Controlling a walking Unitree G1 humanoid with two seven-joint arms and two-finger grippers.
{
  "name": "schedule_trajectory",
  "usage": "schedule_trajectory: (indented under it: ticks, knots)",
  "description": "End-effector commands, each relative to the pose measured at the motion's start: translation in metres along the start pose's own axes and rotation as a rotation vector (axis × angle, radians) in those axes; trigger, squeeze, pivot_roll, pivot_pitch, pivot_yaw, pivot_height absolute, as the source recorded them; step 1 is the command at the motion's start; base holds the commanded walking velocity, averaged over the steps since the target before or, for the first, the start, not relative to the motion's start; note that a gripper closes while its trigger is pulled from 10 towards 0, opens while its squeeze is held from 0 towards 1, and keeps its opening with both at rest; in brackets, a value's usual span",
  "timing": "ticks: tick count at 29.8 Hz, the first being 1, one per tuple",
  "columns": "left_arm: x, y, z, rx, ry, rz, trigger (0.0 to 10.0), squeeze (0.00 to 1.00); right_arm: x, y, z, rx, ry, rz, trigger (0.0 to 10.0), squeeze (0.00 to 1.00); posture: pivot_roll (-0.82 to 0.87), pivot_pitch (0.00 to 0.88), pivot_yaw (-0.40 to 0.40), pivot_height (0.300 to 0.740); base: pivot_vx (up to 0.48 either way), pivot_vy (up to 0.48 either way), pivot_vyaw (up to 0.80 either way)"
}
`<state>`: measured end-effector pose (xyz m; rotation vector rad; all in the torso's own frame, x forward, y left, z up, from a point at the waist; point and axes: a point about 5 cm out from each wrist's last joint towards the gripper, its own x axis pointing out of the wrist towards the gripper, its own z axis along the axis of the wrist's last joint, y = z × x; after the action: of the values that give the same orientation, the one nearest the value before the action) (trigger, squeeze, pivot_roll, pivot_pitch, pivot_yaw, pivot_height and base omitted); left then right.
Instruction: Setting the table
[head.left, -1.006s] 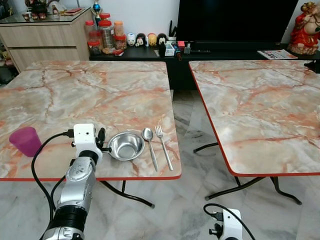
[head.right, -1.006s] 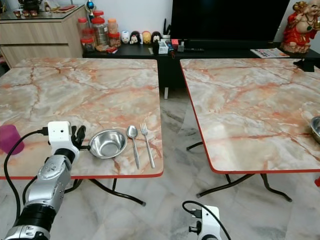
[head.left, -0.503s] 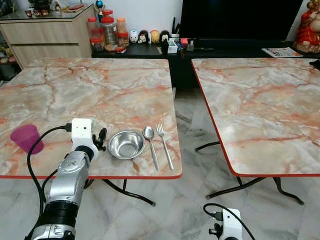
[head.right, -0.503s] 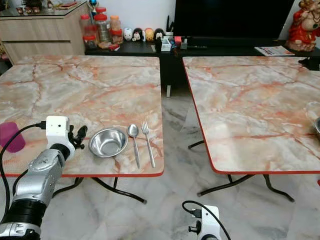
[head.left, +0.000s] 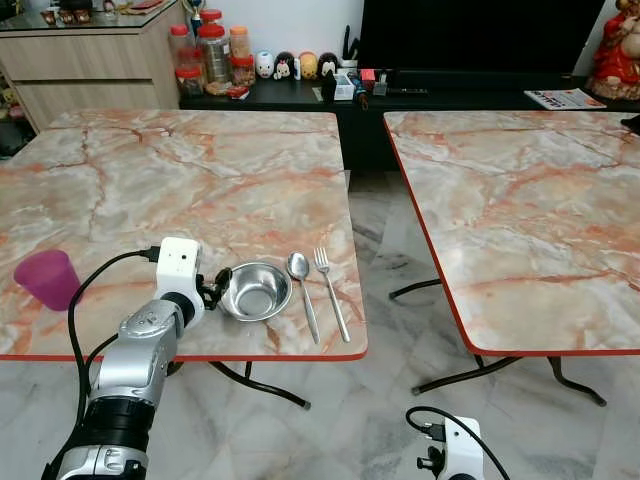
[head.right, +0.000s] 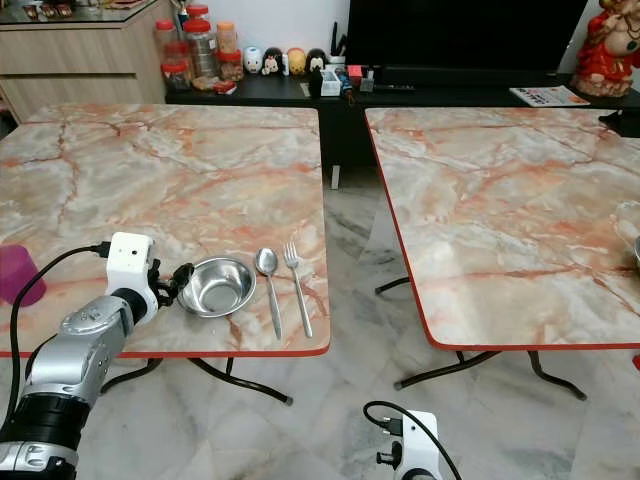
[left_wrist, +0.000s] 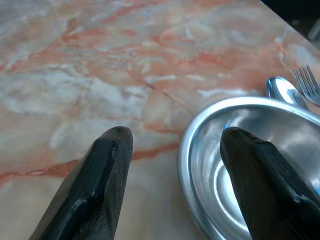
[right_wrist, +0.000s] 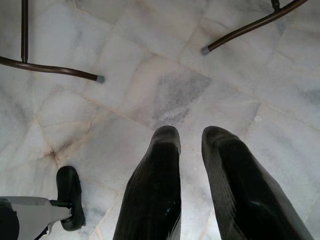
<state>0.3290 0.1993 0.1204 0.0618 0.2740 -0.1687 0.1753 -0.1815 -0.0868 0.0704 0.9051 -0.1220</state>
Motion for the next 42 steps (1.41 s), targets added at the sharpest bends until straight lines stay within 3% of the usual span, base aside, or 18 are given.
schedule_trajectory:
  ticks: [1,21,31,42]
  knots:
    - [-0.001,-0.001,0.003,0.022,0.014,-0.02,10.0,0.0,0.0,-0.001,0.001,-0.001,0.001,0.0,10.0,0.0,0.06,0.0,-0.032,0.74,0.0,0.0,0.0]
    - [0.003,-0.016,-0.003,0.046,0.106,-0.107,10.0,0.0,0.0,0.0,0.0,0.007,0.003,0.0,10.0,0.0,0.05,0.0,-0.024,0.74,0.0,0.0,0.0]
    - [0.006,-0.013,-0.005,0.054,0.141,-0.071,10.0,0.0,0.0,0.0,0.0,0.008,0.005,0.0,10.0,0.0,0.05,0.0,-0.023,0.74,0.0,0.0,0.0]
    - [0.009,-0.002,0.002,0.012,0.103,0.028,10.0,0.0,0.0,0.0,-0.001,0.01,0.006,0.0,10.0,0.0,0.05,0.0,-0.023,0.74,0.0,0.0,0.0]
